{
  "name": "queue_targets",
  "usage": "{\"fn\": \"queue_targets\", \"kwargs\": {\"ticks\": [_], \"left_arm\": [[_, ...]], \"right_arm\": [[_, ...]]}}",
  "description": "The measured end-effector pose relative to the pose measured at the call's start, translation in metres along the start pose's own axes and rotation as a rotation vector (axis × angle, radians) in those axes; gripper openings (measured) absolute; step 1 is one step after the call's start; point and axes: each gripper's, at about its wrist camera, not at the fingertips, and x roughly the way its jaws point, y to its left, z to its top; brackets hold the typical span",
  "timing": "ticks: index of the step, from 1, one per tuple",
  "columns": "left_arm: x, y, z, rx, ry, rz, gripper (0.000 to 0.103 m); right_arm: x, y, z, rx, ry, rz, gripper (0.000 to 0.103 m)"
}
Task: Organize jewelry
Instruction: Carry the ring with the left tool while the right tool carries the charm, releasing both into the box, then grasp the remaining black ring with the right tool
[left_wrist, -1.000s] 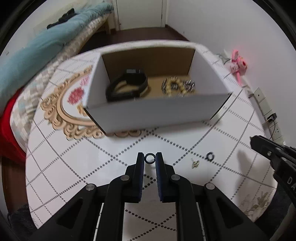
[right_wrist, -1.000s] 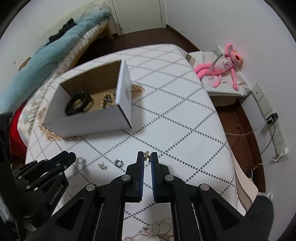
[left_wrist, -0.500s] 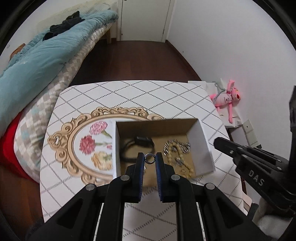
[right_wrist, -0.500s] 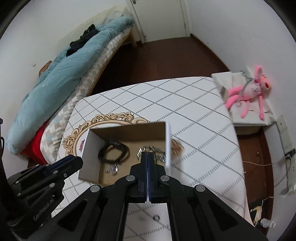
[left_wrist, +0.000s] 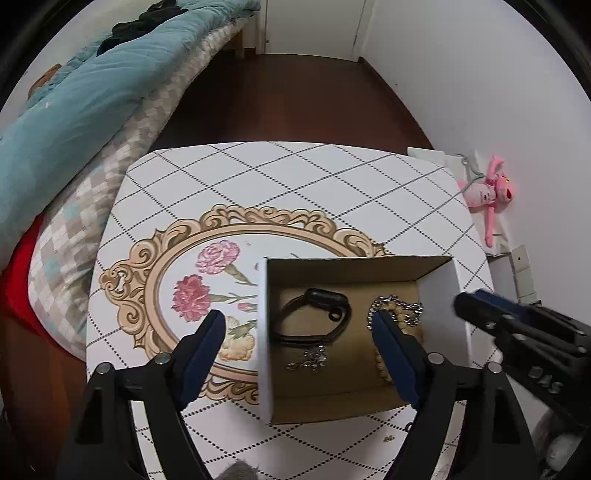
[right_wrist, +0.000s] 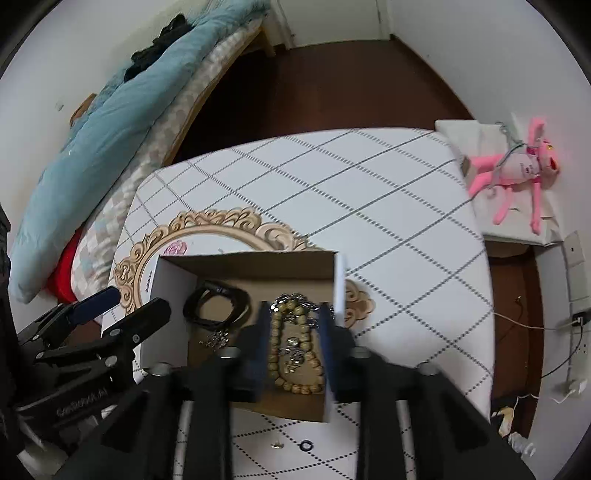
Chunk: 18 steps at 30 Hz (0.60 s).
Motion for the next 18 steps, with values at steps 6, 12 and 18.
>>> {"fn": "queue_targets", "kwargs": {"ticks": [6,12,18], "left_arm": [[-0.019,0.001,-0.006,0.028,-0.075,0.047,0.103],[-0.04,0.002,-0.027,0.016,-0.129,0.085,0.103],[-0.037,0.003,-0.077,0.019,-0.132,0.221,0.103]], "right_arm": [[-0.035,-0.009,-0.003,-0.006,-0.089,-0.061,0.088],[-0.06,-0.013,-0.033,-0.015,-0.141,-0.1,0.09],[-0.039,-0.018,-0.09,-0.009,-0.088,-0.097,0.09]]}}
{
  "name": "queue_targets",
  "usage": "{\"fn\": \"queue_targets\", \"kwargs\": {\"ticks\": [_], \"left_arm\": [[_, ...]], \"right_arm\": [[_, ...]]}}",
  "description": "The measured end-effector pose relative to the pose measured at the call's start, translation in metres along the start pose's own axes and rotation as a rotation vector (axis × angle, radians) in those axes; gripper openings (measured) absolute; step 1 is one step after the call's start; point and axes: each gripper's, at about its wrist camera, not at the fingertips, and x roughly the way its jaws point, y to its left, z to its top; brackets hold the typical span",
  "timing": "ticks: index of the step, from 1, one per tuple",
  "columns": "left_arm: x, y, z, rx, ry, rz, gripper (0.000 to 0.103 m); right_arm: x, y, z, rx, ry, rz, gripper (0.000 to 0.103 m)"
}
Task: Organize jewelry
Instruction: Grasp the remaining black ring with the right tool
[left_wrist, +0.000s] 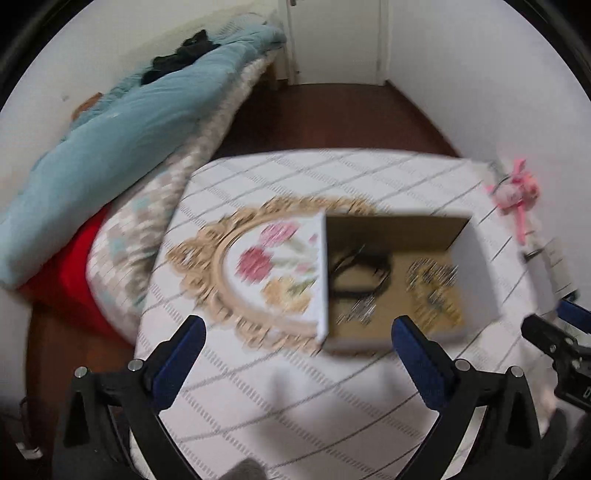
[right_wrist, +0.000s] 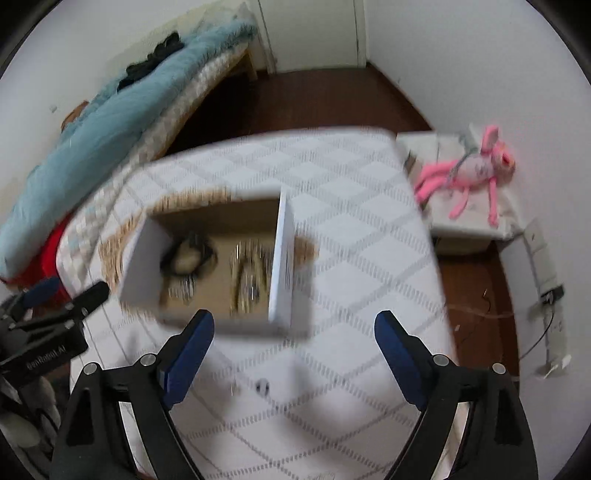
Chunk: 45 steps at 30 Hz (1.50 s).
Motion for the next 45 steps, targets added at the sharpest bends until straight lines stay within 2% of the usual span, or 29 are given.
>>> {"fn": "queue_targets", "kwargs": {"ticks": [1,2,4,10,15,18,19,23,26,30,33,36,38,43,45], "left_arm": [[0.005,0.0,-0.013,0.003,0.013,0.03,0.103],[0.01,-0.001,-0.021,0.005,0.031,0.041,0.103],[0.024,-0.002,-0.037,0.004,0.079,0.031,0.103],[0.053,0.002,-0.073,-0.022,0.166,0.023,0.103],[0.063,0.004,-0.085,-0.035,0.197,0.029,0.103],[0.063,0.004,-0.085,-0.028,0.19,0.037,0.103],[0.062,0.004,-0.085,-0.026,0.185,0.042,0.103],[0.058,0.001,-0.082,-0.02,0.166,0.045,0.103],[0.05,-0.008,-0.078,-0.009,0.146,0.026,0.102],[0.038,-0.032,-0.075,0.007,0.124,-0.049,0.102],[0.037,-0.056,-0.075,0.029,0.124,-0.116,0.102],[0.036,-0.077,-0.077,0.06,0.122,-0.154,0.095],[0.037,-0.089,-0.079,0.083,0.116,-0.163,0.094],[0.043,-0.107,-0.08,0.126,0.109,-0.152,0.075],[0.045,-0.113,-0.08,0.143,0.113,-0.15,0.055]], "right_arm": [[0.009,0.0,-0.012,0.001,0.026,0.01,0.082],[0.02,0.001,-0.023,-0.001,0.056,0.021,0.067],[0.037,0.003,-0.04,-0.003,0.096,0.028,0.054],[0.063,0.014,-0.074,-0.05,0.112,0.003,0.054],[0.066,0.027,-0.077,-0.112,0.074,-0.046,0.051],[0.067,0.035,-0.081,-0.155,0.044,-0.102,0.03],[0.066,0.036,-0.082,-0.155,0.039,-0.102,0.014],[0.064,0.036,-0.083,-0.147,0.036,-0.098,0.013],[0.057,0.021,-0.079,-0.074,0.033,-0.069,0.013],[0.04,-0.004,-0.075,0.029,0.019,-0.048,0.013],[0.03,-0.016,-0.076,0.061,0.011,-0.061,0.013],[0.026,-0.024,-0.078,0.086,0.013,-0.074,0.013],[0.023,-0.03,-0.079,0.101,0.007,-0.081,0.013],[0.021,-0.046,-0.079,0.13,0.003,-0.083,0.013],[0.021,-0.048,-0.078,0.135,0.002,-0.083,0.013]]}}
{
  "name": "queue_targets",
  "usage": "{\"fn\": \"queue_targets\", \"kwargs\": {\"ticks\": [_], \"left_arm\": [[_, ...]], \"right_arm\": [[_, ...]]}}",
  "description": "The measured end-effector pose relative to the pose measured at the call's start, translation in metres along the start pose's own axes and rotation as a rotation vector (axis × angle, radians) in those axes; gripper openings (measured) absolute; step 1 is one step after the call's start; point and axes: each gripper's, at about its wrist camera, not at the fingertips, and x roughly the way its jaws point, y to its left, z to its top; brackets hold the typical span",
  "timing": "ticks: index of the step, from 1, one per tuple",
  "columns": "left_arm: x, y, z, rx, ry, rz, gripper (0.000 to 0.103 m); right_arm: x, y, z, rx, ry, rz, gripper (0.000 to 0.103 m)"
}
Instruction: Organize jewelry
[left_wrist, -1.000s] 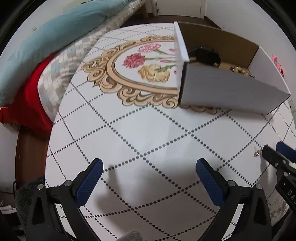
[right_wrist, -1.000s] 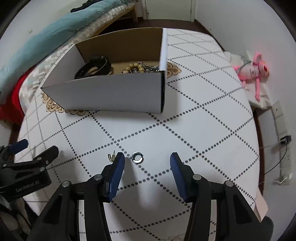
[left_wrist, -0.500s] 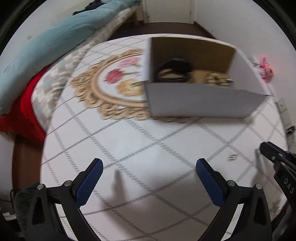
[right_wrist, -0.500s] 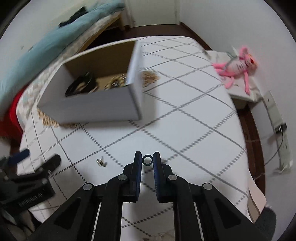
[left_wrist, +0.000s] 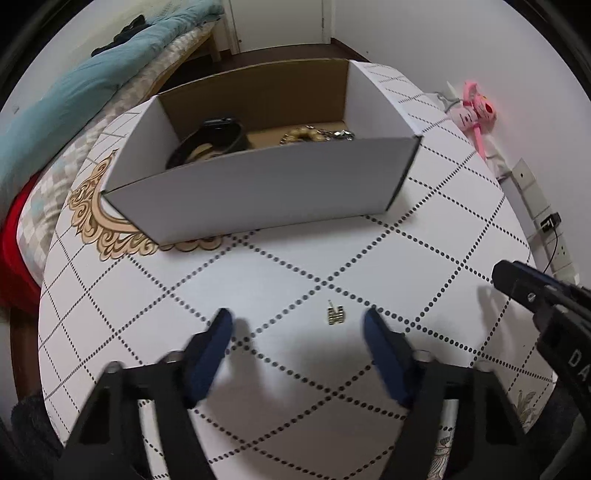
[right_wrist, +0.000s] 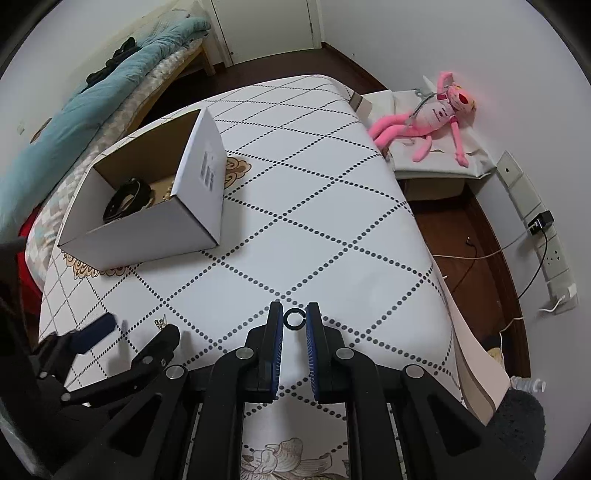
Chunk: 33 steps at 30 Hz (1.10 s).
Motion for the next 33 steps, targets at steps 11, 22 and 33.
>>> {"fn": "queue_targets", "kwargs": {"ticks": [11,22,33], "left_arm": [[-0.001,-0.012,0.002,0.038,-0.018,-0.044,0.006],[-0.05,0.009,0.026,-0.007,-0.069,-0.125,0.006],[-0.082,0.081,0.101,-0.12,-0.059,-0.115,0.006]], "right_arm": [[-0.006,-0.003,0.004,0.017,-0.017,0.007,0.013],[-0.036,0.006,0.023,0.031,-0.056,0.109,0.013],[-0.039,0.067,0.093,-0.035,-0.014,0.234,0.013]]}}
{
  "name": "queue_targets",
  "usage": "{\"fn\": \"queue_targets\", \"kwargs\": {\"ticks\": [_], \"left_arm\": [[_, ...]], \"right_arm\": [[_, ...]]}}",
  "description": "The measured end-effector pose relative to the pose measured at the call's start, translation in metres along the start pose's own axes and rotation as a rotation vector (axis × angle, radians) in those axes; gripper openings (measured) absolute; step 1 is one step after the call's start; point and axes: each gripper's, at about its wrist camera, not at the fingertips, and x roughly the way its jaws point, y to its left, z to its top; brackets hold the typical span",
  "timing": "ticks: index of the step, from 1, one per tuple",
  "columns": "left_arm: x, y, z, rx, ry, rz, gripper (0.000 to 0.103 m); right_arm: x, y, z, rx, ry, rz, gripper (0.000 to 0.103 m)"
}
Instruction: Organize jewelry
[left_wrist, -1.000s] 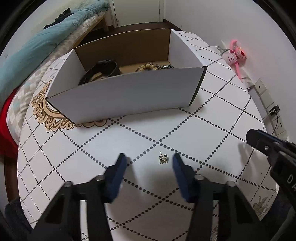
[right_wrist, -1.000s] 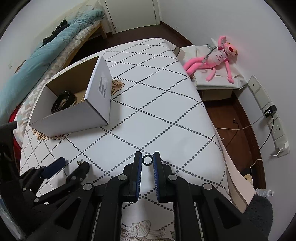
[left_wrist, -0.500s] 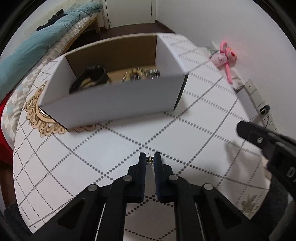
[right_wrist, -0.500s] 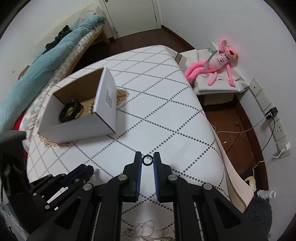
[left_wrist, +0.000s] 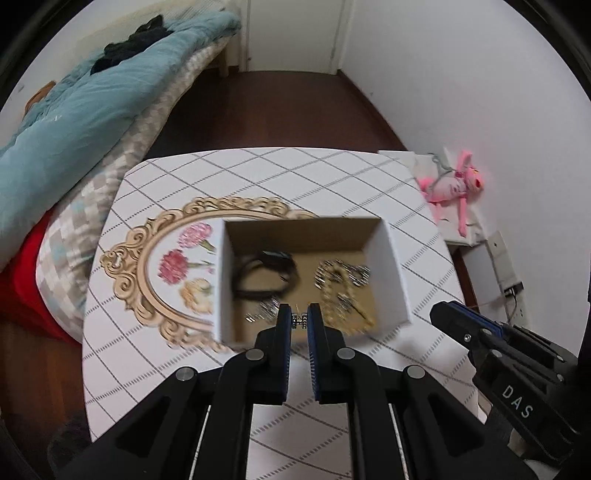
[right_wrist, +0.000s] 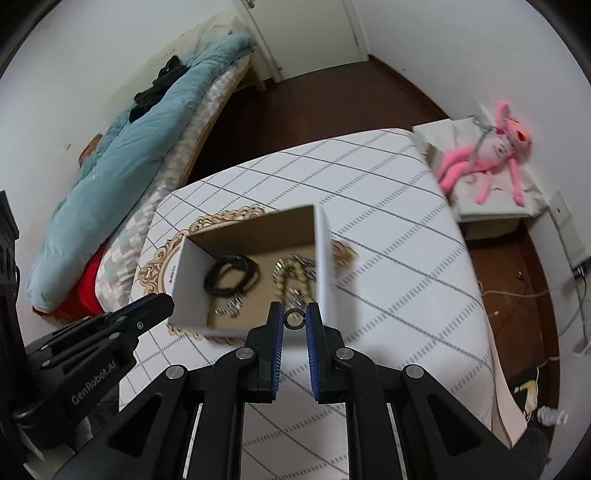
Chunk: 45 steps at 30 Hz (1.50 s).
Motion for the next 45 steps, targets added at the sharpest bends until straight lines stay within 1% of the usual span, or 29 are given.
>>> {"fn": "queue_targets", "kwargs": {"ticks": [3,6,9,12,13,14,15,16,17,19,20,21,22,23,24,25,26,27,29,30,31,40,45], "left_arm": [[0.018,0.011,0.014,-0.017,0.057,-0.004,0.006],[0.035,0.016,0.023,-0.009,0.117,-0.006,0.007],[0.041,0.022,0.033,-0.025,0.15,0.02,0.011],[0.043,0.028,0.041,-0.052,0.164,0.039,0.013],[0.043,0.029,0.043,-0.057,0.162,0.049,0.015],[0.042,0.031,0.045,-0.061,0.156,0.058,0.026],[0.04,0.032,0.047,-0.063,0.147,0.064,0.044],[0.038,0.033,0.048,-0.063,0.139,0.074,0.055],[0.036,0.034,0.049,-0.064,0.126,0.086,0.067],[0.031,0.035,0.05,-0.064,0.107,0.105,0.068],[0.032,0.037,0.051,-0.06,0.109,0.12,0.069],[0.032,0.037,0.051,-0.058,0.107,0.13,0.077],[0.031,0.038,0.05,-0.055,0.099,0.143,0.081],[0.031,0.039,0.049,-0.05,0.093,0.151,0.091],[0.031,0.039,0.047,-0.043,0.084,0.164,0.096],[0.031,0.04,0.045,-0.039,0.079,0.171,0.097],[0.032,0.04,0.043,-0.036,0.077,0.175,0.101],[0.033,0.039,0.04,-0.033,0.076,0.18,0.103],[0.035,0.037,0.034,-0.02,0.077,0.192,0.103],[0.037,0.037,0.031,-0.015,0.08,0.197,0.103],[0.038,0.036,0.028,-0.013,0.083,0.199,0.103],[0.043,0.031,0.012,-0.017,0.09,0.2,0.103],[0.036,0.029,0.009,-0.024,0.079,0.206,0.103]], "right_arm": [[0.019,0.008,0.017,-0.015,0.051,0.008,0.013],[0.039,0.012,0.032,-0.027,0.105,0.005,0.013],[0.058,0.015,0.044,-0.031,0.175,-0.005,0.014],[0.065,0.014,0.05,-0.033,0.203,-0.011,0.015],[0.064,0.014,0.052,-0.035,0.201,-0.016,0.019],[0.063,0.014,0.054,-0.038,0.198,-0.021,0.026],[0.061,0.013,0.057,-0.036,0.192,-0.024,0.03],[0.06,0.011,0.059,-0.034,0.189,-0.03,0.036],[0.058,0.01,0.062,-0.034,0.185,-0.037,0.038],[0.053,0.007,0.065,-0.034,0.175,-0.056,0.038],[0.051,0.006,0.065,-0.038,0.172,-0.075,0.041],[0.049,0.005,0.066,-0.041,0.168,-0.089,0.044],[0.046,0.004,0.065,-0.046,0.162,-0.111,0.055],[0.045,0.004,0.064,-0.055,0.157,-0.139,0.069],[0.043,0.003,0.063,-0.069,0.154,-0.171,0.077],[0.042,0.002,0.062,-0.078,0.151,-0.193,0.09],[0.041,0.001,0.059,-0.089,0.15,-0.217,0.095],[0.042,0.0,0.057,-0.097,0.153,-0.239,0.096],[0.042,-0.002,0.052,-0.105,0.159,-0.267,0.097],[0.043,-0.003,0.05,-0.108,0.161,-0.275,0.098],[0.043,-0.005,0.047,-0.112,0.162,-0.287,0.103],[0.045,-0.008,0.036,-0.12,0.163,-0.319,0.103],[0.037,-0.006,0.035,-0.115,0.14,-0.325,0.103]]}}
